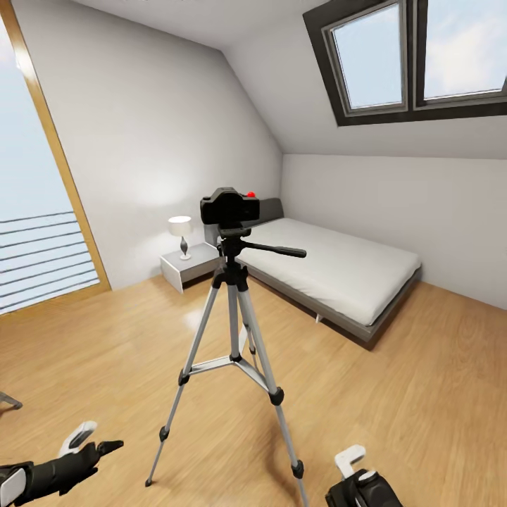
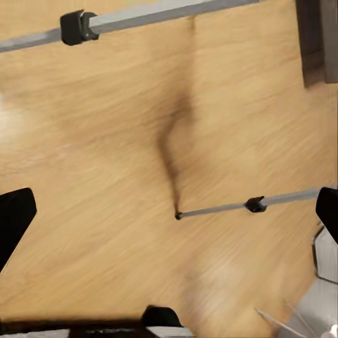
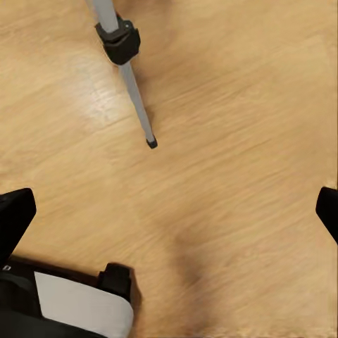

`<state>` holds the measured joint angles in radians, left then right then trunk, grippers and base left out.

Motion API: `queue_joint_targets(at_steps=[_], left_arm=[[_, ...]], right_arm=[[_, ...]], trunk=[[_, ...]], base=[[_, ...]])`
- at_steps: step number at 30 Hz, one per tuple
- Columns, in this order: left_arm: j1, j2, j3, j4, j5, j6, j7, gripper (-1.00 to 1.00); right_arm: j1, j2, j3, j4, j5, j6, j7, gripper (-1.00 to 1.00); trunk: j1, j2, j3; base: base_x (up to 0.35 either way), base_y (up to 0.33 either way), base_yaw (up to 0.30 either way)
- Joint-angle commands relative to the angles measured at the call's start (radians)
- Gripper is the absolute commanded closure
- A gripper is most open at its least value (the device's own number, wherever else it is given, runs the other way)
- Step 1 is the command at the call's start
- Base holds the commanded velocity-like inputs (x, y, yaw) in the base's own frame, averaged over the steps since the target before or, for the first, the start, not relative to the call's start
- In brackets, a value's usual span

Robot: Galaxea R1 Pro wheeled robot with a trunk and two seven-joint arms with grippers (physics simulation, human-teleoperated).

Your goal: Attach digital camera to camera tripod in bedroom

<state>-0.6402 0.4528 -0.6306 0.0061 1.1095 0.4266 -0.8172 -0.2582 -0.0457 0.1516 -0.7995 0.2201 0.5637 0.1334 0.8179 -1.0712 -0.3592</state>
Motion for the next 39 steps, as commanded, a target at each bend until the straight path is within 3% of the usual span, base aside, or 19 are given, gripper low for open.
queue_joint_targets(at_steps=[1, 6, 7, 9, 13, 15, 17, 18, 23, 24, 28, 29, 31, 32, 39], left_arm=[[0.020, 0.000, 0.009, 0.000, 0.015, -0.002, 0.010, -1.00], [0.104, -0.003, 0.068, 0.000, 0.021, -0.049, 0.053, -1.00], [0.148, -0.005, 0.101, 0.000, 0.022, -0.074, 0.069, -1.00], [0.188, -0.008, 0.129, 0.000, 0.023, -0.099, 0.080, -1.00], [0.221, -0.016, 0.149, 0.000, 0.023, -0.123, 0.092, -1.00], [0.248, -0.033, 0.161, 0.000, 0.023, -0.143, 0.115, -1.00], [0.271, -0.054, 0.170, 0.000, 0.023, -0.160, 0.152, -1.00], [0.343, -0.132, 0.182, 0.000, 0.023, -0.240, 0.306, -1.00], [0.383, -0.176, 0.183, 0.000, 0.019, -0.280, 0.340, -1.00], [0.399, -0.200, 0.180, 0.001, 0.014, -0.290, 0.371, -1.00], [0.408, -0.231, 0.177, 0.001, 0.010, -0.296, 0.468, -1.00], [0.408, -0.231, 0.177, 0.001, 0.010, -0.296, 0.468, -1.00], [0.411, -0.250, 0.176, 0.000, 0.009, -0.298, 0.528, -1.00], [0.413, -0.285, 0.175, 0.000, 0.008, -0.300, 0.612, -1.00], [0.420, -0.346, 0.175, 0.000, 0.009, -0.301, 0.702, -1.00]], right_arm=[[0.001, -0.001, 0.000, 0.023, 0.008, 0.003, 0.006, -1.00], [0.004, 0.000, -0.015, 0.099, -0.012, -0.011, 0.000, -1.00], [0.005, 0.002, -0.036, 0.124, -0.027, -0.017, -0.008, -1.00], [0.005, 0.003, -0.061, 0.146, -0.037, -0.022, -0.017, -1.00], [0.005, 0.003, -0.078, 0.164, -0.043, -0.025, -0.025, -1.00], [0.005, 0.004, -0.090, 0.176, -0.047, -0.027, -0.030, -1.00], [0.005, 0.004, -0.097, 0.183, -0.048, -0.028, -0.034, -1.00], [0.005, 0.004, -0.104, 0.231, -0.048, -0.052, -0.039, -1.00], [0.006, -0.003, -0.107, 0.294, -0.047, -0.132, -0.048, -1.00], [0.006, -0.007, -0.108, 0.351, -0.047, -0.196, -0.059, -1.00], [0.007, -0.010, -0.108, 0.464, -0.049, -0.283, -0.067, -1.00], [0.007, -0.010, -0.108, 0.464, -0.049, -0.283, -0.067, -1.00], [0.007, -0.008, -0.107, 0.530, -0.048, -0.324, -0.069, -1.00], [0.013, -0.001, -0.105, 0.638, -0.047, -0.371, -0.070, -1.00], [0.057, 0.012, -0.104, 0.752, -0.049, -0.413, -0.071, -1.00]], trunk=[[0.000, -0.001, -0.001], [0.000, -0.001, -0.001], [0.000, -0.001, -0.001], [0.000, -0.001, -0.001], [0.000, -0.001, -0.001], [0.000, -0.001, -0.001], [0.000, -0.001, -0.001], [0.000, -0.001, -0.001], [0.000, -0.001, -0.001], [0.000, -0.001, -0.001], [0.000, -0.001, -0.001], [0.000, -0.001, -0.001], [0.000, -0.001, -0.001], [0.000, -0.001, -0.001], [0.000, -0.001, -0.001]], base=[[0.000, 0.000, 0.000], [0.000, 0.000, 0.000], [0.000, 0.000, 0.000], [0.000, 0.000, 0.000], [0.000, 0.000, 0.000], [0.000, 0.000, 0.000], [0.000, 0.000, 0.000], [0.000, 0.000, 0.000], [0.000, 0.000, 0.000], [0.000, 0.000, 0.000], [0.000, 0.000, 0.000], [0.000, 0.000, 0.000], [0.000, 0.000, 0.000], [0.000, 0.000, 0.000], [0.000, 0.000, 0.000]])
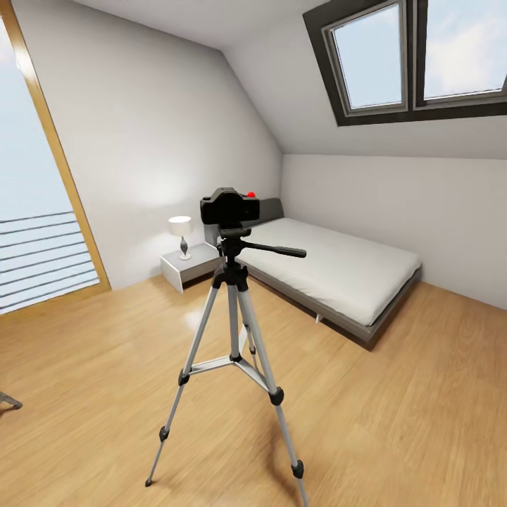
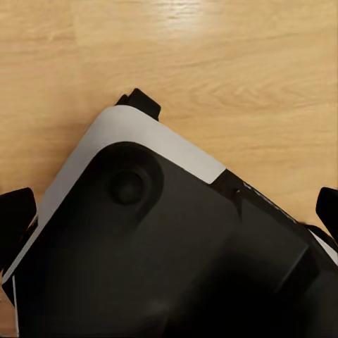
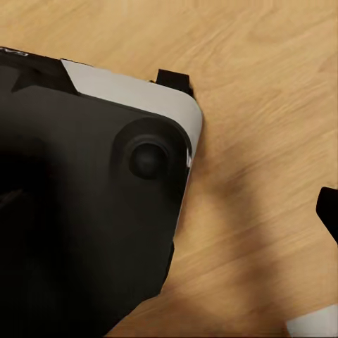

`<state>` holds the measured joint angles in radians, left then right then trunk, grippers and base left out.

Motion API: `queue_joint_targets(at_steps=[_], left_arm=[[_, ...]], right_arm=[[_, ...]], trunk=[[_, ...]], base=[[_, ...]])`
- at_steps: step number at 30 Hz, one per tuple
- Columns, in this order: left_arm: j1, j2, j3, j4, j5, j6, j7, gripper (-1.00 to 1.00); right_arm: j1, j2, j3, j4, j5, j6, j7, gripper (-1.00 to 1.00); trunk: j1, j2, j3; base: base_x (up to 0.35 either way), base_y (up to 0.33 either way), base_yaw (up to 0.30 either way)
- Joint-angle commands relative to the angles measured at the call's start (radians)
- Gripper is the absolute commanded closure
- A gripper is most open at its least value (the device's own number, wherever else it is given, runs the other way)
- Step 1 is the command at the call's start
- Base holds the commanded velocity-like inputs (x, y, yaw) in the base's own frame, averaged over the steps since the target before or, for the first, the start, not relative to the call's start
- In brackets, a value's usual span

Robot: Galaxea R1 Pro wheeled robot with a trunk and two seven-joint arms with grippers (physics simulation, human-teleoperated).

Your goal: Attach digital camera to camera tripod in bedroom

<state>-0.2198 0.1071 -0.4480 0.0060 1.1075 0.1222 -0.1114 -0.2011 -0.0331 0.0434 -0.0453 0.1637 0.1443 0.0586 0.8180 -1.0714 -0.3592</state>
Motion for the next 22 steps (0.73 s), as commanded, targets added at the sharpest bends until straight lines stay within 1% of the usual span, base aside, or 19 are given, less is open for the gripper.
queue_joint_targets(at_steps=[1, 4, 12, 22], left_arm=[[-0.001, 0.000, -0.008, 0.001, 0.011, 0.004, -0.004, -1.00], [0.008, -0.008, -0.008, 0.000, 0.011, 0.004, 0.008, -1.00], [0.035, -0.020, -0.012, -0.001, 0.009, 0.003, 0.023, -1.00], [0.049, -0.016, -0.015, 0.000, 0.010, 0.003, 0.028, -1.00]], right_arm=[[0.004, -0.001, 0.004, 0.003, 0.007, 0.004, 0.004, -1.00], [0.011, -0.002, 0.003, 0.012, 0.006, 0.001, 0.004, -1.00], [0.020, -0.001, 0.004, 0.023, 0.006, -0.004, 0.004, -1.00], [0.021, 0.004, 0.004, 0.026, 0.006, -0.005, 0.004, -1.00]], trunk=[[0.000, -0.001, -0.001], [0.000, -0.001, -0.001], [0.000, -0.001, -0.001], [0.000, -0.001, -0.001]], base=[[0.000, 0.000, 0.000], [0.000, 0.000, 0.000], [0.000, 0.000, 0.000], [0.000, 0.000, 0.000]])
